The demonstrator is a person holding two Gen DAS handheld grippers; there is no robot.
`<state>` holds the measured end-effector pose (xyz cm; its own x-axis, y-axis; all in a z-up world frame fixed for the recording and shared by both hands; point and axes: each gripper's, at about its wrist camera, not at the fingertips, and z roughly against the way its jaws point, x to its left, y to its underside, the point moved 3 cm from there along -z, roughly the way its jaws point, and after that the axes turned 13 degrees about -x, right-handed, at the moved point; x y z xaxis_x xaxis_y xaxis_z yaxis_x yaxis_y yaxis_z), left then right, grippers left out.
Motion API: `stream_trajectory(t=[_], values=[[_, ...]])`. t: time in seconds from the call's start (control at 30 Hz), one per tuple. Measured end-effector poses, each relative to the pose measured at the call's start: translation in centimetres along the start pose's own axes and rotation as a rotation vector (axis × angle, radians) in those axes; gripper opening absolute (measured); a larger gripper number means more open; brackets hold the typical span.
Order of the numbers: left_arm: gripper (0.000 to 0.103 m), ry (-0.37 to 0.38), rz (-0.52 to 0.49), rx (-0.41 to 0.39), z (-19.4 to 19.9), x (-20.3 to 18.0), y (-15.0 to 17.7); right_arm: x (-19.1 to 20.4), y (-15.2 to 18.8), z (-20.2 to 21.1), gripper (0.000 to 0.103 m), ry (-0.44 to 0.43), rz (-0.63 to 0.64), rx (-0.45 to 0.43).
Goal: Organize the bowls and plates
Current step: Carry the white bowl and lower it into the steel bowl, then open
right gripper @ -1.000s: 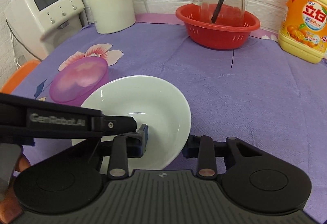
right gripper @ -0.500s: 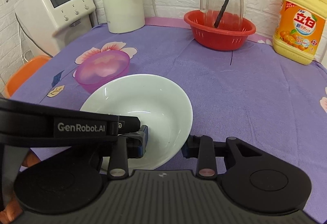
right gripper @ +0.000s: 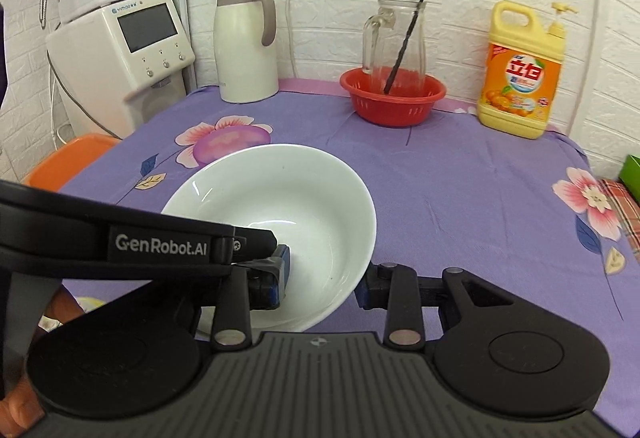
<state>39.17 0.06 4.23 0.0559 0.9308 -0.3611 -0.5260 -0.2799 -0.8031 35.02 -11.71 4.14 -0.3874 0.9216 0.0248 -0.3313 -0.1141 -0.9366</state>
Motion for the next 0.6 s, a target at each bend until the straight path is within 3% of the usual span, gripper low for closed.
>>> stream_trajectory(t=[0.6], values=[[0.023,0.129,-0.084,0.099,7.0,-4.9,10.9,0.6,8.6,11.2,0.059,0.09,-0.079,0.033]])
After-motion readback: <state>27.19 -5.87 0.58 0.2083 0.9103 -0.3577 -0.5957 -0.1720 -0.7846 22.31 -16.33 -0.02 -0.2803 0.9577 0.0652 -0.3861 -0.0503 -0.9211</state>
